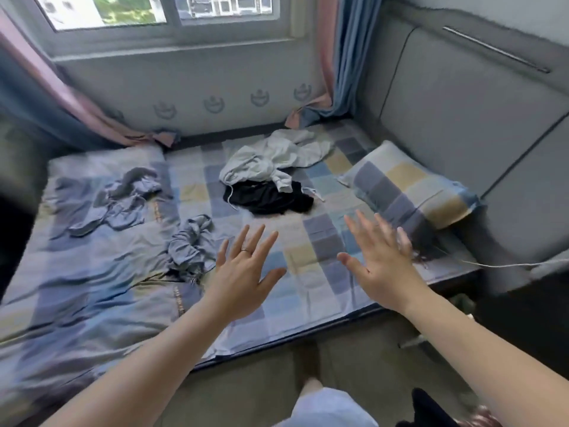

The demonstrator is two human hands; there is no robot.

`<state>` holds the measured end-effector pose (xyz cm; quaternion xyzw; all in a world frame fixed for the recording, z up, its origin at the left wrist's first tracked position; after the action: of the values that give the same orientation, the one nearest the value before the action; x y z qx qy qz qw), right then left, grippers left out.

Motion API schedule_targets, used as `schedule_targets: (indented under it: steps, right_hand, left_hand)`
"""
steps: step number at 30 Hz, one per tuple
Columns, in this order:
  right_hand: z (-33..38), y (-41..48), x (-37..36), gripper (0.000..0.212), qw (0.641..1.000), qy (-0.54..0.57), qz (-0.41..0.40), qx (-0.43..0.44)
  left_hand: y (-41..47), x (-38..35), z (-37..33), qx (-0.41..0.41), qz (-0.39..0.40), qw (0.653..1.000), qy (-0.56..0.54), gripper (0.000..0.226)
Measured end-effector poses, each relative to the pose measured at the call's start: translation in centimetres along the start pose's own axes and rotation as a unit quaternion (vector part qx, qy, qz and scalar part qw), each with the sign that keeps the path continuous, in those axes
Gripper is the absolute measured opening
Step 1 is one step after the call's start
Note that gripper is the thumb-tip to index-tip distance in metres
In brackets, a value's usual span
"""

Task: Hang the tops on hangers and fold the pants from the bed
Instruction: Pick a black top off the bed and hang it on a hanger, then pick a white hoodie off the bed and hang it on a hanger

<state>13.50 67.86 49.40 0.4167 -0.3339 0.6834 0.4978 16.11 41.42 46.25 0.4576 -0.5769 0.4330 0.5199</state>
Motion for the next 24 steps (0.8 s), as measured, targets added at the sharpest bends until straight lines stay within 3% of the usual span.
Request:
schedule_targets:
  steps: [13, 24]
  right_hand:
    - [-8.1, 21.6, -4.4, 0.067, 0.989, 0.026, 0.144, 0.016]
    - [-11.4, 31.3, -3.5, 0.065, 0.991, 0.079, 0.108, 0.016]
  left_hand:
    - [15.9, -6.8, 2.8, 0.151, 0.119, 0.980, -0.048, 0.069]
    - [27.1, -6.2, 3.6, 0.148, 0.115, 0.982, -0.030, 0.067]
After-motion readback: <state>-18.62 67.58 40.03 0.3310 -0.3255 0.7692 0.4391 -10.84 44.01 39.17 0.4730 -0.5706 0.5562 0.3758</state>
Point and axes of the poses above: each hand's wrist, its own y-axis towards the middle knuckle, its own x-axis out of the back of the hand, z = x × y, the point moved 4 cm from there along y, towards the middle knuckle, and after that the axes turned 10 degrees about y, right-handed, at the moved point
